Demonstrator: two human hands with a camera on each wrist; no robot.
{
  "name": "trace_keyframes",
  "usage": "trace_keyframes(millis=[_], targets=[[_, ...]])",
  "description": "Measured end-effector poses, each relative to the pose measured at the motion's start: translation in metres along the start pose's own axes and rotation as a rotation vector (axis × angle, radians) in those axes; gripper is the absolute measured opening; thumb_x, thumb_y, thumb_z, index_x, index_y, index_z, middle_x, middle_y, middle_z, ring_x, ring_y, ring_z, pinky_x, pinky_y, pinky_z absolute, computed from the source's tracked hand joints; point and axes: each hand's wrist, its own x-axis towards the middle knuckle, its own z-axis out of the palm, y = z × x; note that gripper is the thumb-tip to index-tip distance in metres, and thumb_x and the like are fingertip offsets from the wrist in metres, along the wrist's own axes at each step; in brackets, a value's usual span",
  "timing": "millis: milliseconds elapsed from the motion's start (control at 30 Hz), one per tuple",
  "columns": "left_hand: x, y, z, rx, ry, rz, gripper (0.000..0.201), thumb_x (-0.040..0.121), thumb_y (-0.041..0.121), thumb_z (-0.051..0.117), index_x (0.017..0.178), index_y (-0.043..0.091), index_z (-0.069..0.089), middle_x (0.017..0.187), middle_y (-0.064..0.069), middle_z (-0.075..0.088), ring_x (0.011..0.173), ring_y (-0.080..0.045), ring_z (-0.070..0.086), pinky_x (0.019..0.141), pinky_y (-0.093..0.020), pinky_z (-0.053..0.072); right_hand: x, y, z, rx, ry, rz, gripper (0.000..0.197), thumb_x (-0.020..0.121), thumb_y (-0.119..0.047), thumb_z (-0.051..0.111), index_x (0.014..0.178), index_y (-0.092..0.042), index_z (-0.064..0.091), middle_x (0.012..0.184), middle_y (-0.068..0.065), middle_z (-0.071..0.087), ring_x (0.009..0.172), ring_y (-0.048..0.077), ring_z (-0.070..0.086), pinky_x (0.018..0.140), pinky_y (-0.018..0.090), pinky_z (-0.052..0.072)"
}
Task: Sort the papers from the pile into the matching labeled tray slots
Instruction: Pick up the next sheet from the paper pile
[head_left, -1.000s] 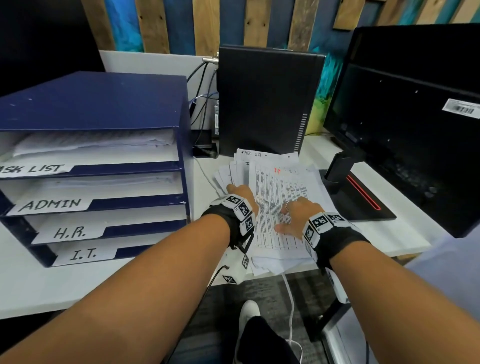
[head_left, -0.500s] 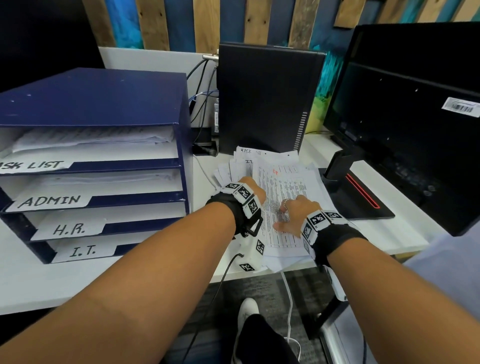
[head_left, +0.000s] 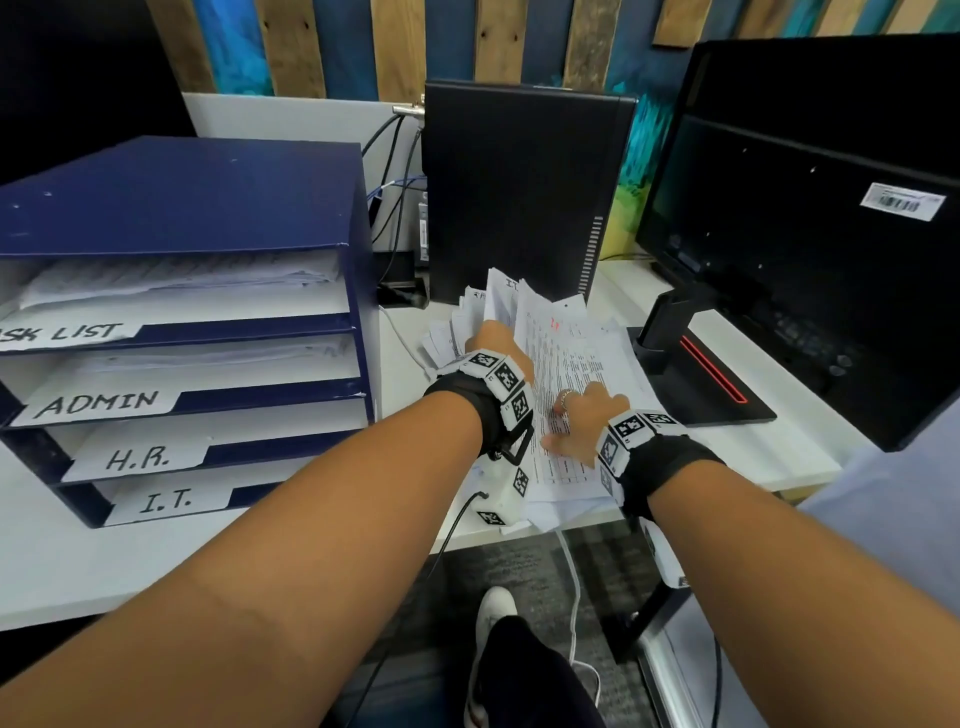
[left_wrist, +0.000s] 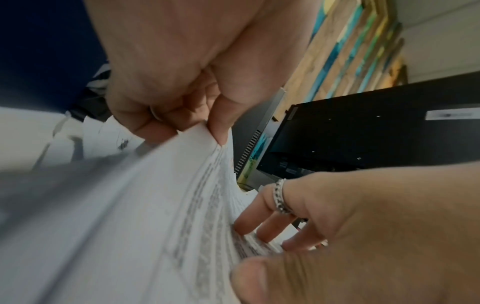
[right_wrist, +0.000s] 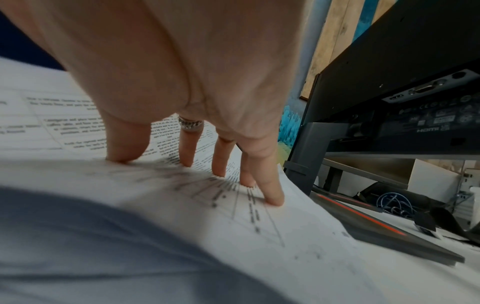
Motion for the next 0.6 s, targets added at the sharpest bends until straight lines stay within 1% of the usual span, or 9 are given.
trace_keyframes(millis=[67, 133, 233, 300, 367, 433, 500, 533, 600], targets=[[-0.006, 0.001, -0.005, 0.062, -0.022, 0.061, 0.032, 0.089, 0.010, 0.058, 0.063, 0.015, 0.041, 0.070, -0.003, 0.050, 0.072, -0.021, 0.051, 0.052, -0.024, 0.039, -0.004, 0.006, -0.004, 0.061, -0.002, -0.010, 0.060, 0.090, -0.059, 0.059, 0.137, -0.023, 0.049, 0.137, 0.007, 0.048, 0.122, 0.030, 0.052, 0.105, 0.043, 0.043], [-0.012, -0.003, -0.011, 0.070, -0.014, 0.069, 0.030, 0.089, 0.010, 0.059, 0.062, 0.013, 0.046, 0.064, -0.001, 0.050, 0.065, -0.021, 0.052, 0.043, -0.022, 0.033, -0.006, 0.014, -0.009, 0.121, 0.036, 0.024, 0.061, 0.091, -0.061, 0.056, 0.139, -0.023, 0.050, 0.138, 0.007, 0.050, 0.122, 0.028, 0.052, 0.107, 0.042, 0.042], [-0.023, -0.014, -0.022, 0.000, 0.030, 0.048, 0.022, 0.088, 0.014, 0.061, 0.067, 0.012, 0.055, 0.065, 0.000, 0.056, 0.060, -0.017, 0.055, 0.048, -0.020, 0.039, -0.006, 0.025, -0.015, 0.154, 0.093, 0.181, 0.075, 0.088, -0.067, 0.054, 0.145, -0.020, 0.042, 0.146, 0.012, 0.042, 0.130, 0.033, 0.047, 0.109, 0.046, 0.038], [-0.030, -0.023, -0.027, -0.016, 0.040, 0.021, 0.011, 0.088, 0.017, 0.062, 0.080, 0.012, 0.065, 0.076, -0.001, 0.064, 0.071, -0.019, 0.062, 0.057, -0.022, 0.046, -0.008, 0.031, -0.015, 0.190, 0.052, 0.215, 0.086, 0.083, -0.072, 0.057, 0.146, -0.015, 0.041, 0.147, 0.013, 0.044, 0.129, 0.033, 0.051, 0.105, 0.044, 0.044], [-0.039, -0.035, -0.029, 0.003, 0.062, -0.016, 0.005, 0.087, 0.021, 0.065, 0.087, 0.016, 0.067, 0.082, 0.000, 0.064, 0.076, -0.017, 0.061, 0.060, -0.024, 0.047, -0.013, 0.034, -0.013, 0.189, 0.018, 0.206, 0.092, 0.077, -0.076, 0.063, 0.140, -0.012, 0.044, 0.141, 0.012, 0.051, 0.122, 0.032, 0.055, 0.100, 0.043, 0.048], [-0.046, -0.049, -0.025, -0.056, 0.067, -0.036, 0.014, 0.089, 0.020, 0.065, 0.076, 0.018, 0.061, 0.076, -0.001, 0.059, 0.070, -0.017, 0.058, 0.058, -0.023, 0.044, -0.018, 0.034, -0.009, 0.147, 0.005, 0.227, 0.095, 0.071, -0.077, 0.067, 0.136, -0.012, 0.045, 0.138, 0.012, 0.051, 0.122, 0.032, 0.054, 0.101, 0.043, 0.047], [-0.049, -0.058, -0.022, -0.101, 0.078, -0.075, 0.037, 0.096, 0.019, 0.055, 0.061, 0.016, 0.043, 0.063, -0.001, 0.045, 0.059, -0.016, 0.046, 0.049, -0.023, 0.030, -0.021, 0.031, -0.004, 0.116, -0.006, 0.270, 0.098, 0.070, -0.077, 0.068, 0.138, -0.011, 0.042, 0.140, 0.013, 0.047, 0.126, 0.033, 0.051, 0.104, 0.044, 0.044], [-0.049, -0.061, -0.021, -0.118, 0.075, -0.109, 0.041, 0.098, 0.019, 0.050, 0.059, 0.014, 0.039, 0.061, -0.001, 0.041, 0.060, -0.017, 0.045, 0.047, -0.024, 0.027, -0.021, 0.031, -0.002, 0.111, -0.008, 0.285, 0.099, 0.070, -0.078, 0.068, 0.139, -0.011, 0.042, 0.141, 0.014, 0.045, 0.127, 0.033, 0.050, 0.105, 0.045, 0.044], [-0.049, -0.063, -0.021, -0.150, 0.075, -0.172, 0.038, 0.098, 0.020, 0.050, 0.062, 0.009, 0.043, 0.063, -0.003, 0.044, 0.067, -0.022, 0.050, 0.050, -0.026, 0.031, -0.022, 0.031, 0.000, 0.116, -0.007, 0.299, 0.099, 0.070, -0.080, 0.066, 0.138, -0.012, 0.043, 0.141, 0.015, 0.043, 0.126, 0.034, 0.049, 0.105, 0.047, 0.044]])
